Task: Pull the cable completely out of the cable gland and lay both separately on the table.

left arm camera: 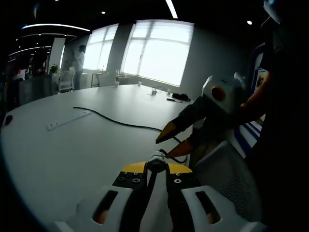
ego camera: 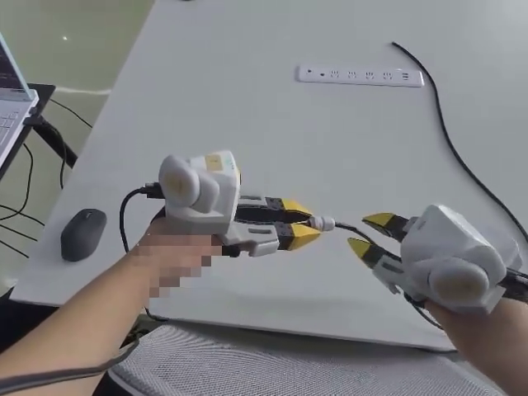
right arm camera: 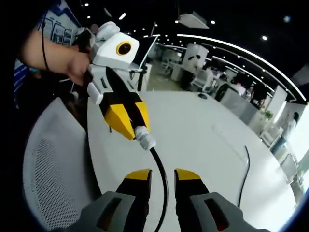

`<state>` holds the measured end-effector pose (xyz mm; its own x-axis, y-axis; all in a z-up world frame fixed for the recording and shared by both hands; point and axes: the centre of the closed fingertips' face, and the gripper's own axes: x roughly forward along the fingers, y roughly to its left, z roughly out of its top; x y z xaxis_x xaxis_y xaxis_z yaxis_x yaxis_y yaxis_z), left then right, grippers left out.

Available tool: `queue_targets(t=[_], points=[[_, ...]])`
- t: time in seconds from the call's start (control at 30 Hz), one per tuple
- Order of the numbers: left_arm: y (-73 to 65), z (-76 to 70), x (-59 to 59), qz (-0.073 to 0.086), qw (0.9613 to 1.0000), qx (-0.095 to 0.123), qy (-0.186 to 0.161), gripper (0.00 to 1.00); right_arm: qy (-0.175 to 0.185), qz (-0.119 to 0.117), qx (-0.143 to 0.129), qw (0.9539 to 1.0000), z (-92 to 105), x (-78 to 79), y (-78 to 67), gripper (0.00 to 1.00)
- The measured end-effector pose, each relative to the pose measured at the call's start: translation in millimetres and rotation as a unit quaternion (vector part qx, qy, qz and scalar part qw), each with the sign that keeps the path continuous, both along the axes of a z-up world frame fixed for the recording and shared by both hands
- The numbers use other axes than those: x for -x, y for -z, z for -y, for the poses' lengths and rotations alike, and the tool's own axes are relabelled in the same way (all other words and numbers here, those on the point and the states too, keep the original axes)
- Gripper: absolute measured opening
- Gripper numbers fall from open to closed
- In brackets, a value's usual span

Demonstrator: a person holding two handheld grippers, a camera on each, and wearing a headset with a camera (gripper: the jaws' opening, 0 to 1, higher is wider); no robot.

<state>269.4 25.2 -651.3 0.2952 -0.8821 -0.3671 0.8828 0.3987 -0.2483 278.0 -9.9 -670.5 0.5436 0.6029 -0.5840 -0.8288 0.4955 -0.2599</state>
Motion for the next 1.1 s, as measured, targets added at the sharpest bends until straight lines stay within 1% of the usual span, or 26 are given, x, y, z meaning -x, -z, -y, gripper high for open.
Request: queue_targets(t=[0.1,0.17,0.3,0.47,0.57,0.63,0.83,1.0,1.1], points=[[-0.1,0.1,-0.5,-0.003,1.0,0.001,-0.002,0.15,-0.012,0.007,0.003,0.9999,-6.3,-1.6,-2.3,0.13],[0.6,0.0,-1.3,-0.001,1.0,0.0,-0.002,0.15,-0.021,0.014,0.01,0.9996,-8.8,-2.3,-2.5,0.12],[2.1,0.6,-1.1,-0.004,1.0,-0.001,0.0,0.15,-0.035,0.023,0.021,0.9989,-14.4,-4.3,-3.4,0.11],[2.9,0.7,-2.6,-0.006,1.0,-0.002,0.001,0.15,-0.045,0.027,0.024,0.9983,-18.0,-4.9,-4.2,0.09],[3.6,1.5,-4.1,-0.007,1.0,-0.002,0.003,0.15,-0.059,0.027,0.032,0.9974,-20.1,-2.4,-1.1,0.04],[3.9,2.0,-4.2,-0.009,1.0,-0.002,0.003,0.15,-0.066,0.031,0.037,0.9966,-20.8,-1.9,0.0,0.02],[5.6,2.1,-3.9,-0.008,0.9999,-0.004,0.006,0.15,-0.065,0.028,0.036,0.9968,-19.5,-2.5,1.6,0.01],[5.3,2.4,-5.3,-0.011,0.9999,0.0,0.003,0.15,-0.062,0.025,0.031,0.9973,-16.4,-5.4,2.0,0.01],[5.6,2.3,-6.0,-0.01,0.9999,-0.002,0.004,0.15,-0.052,0.017,0.026,0.9981,-11.4,-8.3,3.8,0.01]])
